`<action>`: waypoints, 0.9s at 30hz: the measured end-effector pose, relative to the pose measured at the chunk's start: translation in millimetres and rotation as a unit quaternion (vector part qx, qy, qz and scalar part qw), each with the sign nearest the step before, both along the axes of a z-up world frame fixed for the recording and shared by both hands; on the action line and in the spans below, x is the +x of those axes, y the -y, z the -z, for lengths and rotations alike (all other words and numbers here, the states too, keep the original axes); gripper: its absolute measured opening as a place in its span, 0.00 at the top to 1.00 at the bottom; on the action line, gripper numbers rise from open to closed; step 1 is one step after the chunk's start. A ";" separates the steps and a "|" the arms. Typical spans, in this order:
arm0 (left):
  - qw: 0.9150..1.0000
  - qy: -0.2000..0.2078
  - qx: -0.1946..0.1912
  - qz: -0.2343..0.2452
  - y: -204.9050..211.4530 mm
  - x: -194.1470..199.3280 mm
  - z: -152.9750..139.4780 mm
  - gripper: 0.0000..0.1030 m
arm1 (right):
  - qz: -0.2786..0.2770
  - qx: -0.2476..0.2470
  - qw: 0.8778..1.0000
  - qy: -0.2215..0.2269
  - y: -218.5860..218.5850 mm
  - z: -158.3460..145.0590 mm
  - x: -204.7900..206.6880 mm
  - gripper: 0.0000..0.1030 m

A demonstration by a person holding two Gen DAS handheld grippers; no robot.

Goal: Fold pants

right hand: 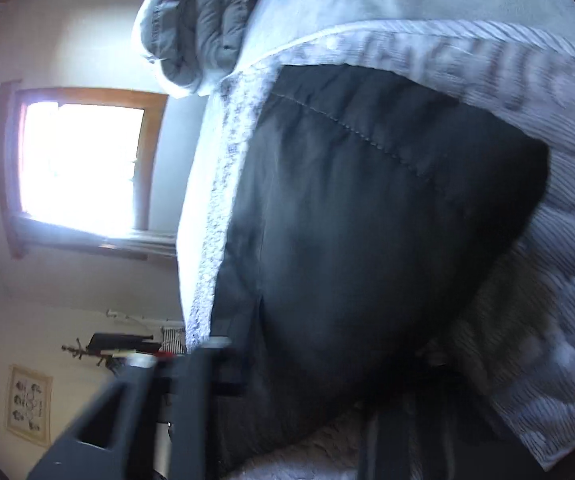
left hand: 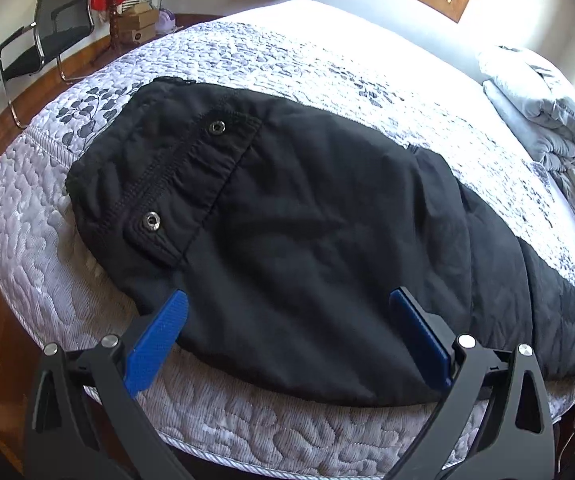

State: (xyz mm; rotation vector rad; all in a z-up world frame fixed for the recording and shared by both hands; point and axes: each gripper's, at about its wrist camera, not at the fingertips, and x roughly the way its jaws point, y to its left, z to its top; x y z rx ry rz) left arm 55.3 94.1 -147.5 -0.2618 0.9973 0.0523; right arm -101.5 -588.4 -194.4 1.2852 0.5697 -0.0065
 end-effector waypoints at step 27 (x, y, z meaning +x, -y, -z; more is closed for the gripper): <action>0.999 0.019 -0.035 -0.014 -20.5 -17.8 -13.0 0.03 | -0.213 -0.421 0.882 0.011 -228.0 -179.3 84.8 0.91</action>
